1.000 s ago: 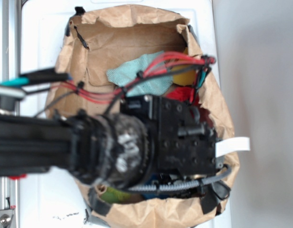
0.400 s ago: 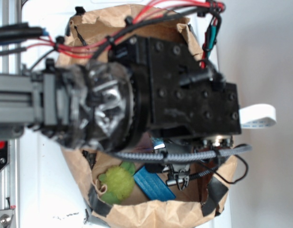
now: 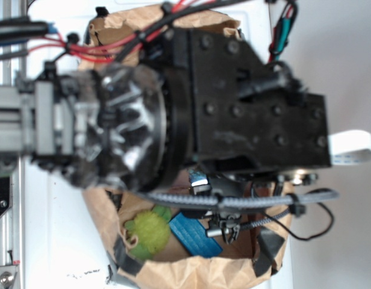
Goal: Grab the rock.
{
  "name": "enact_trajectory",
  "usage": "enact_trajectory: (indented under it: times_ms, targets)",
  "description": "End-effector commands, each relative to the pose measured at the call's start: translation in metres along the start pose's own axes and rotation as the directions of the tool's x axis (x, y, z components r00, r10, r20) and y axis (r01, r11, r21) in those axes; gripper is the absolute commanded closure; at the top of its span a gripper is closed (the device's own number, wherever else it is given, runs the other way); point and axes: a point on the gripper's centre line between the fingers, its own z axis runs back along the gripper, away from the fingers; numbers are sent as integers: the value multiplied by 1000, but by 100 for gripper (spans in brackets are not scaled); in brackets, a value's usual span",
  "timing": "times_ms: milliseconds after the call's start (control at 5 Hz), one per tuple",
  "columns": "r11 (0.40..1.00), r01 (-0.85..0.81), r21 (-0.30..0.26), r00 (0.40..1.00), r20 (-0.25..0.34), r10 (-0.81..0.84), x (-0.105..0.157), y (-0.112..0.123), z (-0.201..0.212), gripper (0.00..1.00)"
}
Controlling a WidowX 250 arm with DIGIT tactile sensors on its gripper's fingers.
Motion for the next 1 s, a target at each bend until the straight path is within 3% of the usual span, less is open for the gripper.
enact_trajectory:
  times_ms: [0, 200, 400, 600, 800]
  targets:
    - [994, -16, -110, 989, 143, 32, -9, 40, 69, 100]
    - [984, -6, -176, 986, 165, 35, -18, 47, 83, 100]
    - [980, 8, -199, 982, 188, 30, -26, 45, 89, 100]
    - [982, 4, -188, 976, 215, 37, -34, 34, 85, 100]
    - [991, 5, -137, 970, 239, 28, -35, 27, 79, 88]
